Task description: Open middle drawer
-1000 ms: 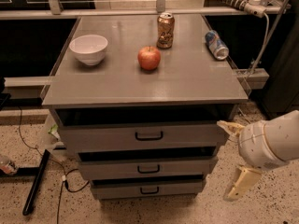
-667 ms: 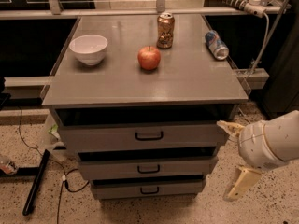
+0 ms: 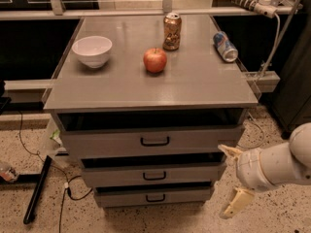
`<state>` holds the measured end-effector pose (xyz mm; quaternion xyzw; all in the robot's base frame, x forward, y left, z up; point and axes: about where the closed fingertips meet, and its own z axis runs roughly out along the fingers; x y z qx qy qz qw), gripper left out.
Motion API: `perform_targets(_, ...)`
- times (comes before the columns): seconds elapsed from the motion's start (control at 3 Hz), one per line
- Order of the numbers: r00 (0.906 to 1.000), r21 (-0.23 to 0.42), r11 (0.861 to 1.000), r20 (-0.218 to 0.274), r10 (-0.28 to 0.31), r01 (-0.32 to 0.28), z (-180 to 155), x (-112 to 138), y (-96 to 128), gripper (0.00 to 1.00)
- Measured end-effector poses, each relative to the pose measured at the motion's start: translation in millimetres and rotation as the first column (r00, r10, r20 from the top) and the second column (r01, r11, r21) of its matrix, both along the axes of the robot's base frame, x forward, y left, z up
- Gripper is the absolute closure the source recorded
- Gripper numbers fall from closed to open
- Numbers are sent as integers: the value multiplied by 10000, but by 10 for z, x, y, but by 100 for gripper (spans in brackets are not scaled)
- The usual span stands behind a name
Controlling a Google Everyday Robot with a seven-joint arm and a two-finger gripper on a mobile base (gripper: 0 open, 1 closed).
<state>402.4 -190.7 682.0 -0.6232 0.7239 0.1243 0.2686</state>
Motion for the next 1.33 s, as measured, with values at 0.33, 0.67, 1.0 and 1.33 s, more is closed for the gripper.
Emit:
perform_targets(0.33,9995,354,9993,308,-122,111,-553,109,10,0)
perform_targets(0.67,9947,464,9989,1029,21,-69,-1037,258,80,0)
perform_targets(1.0,9936,578,9983,1112,-172,109,-1441,428,144,0)
perform_targets(1.33,9937,578,9983,1111,-172,109,-1442,428,144,0)
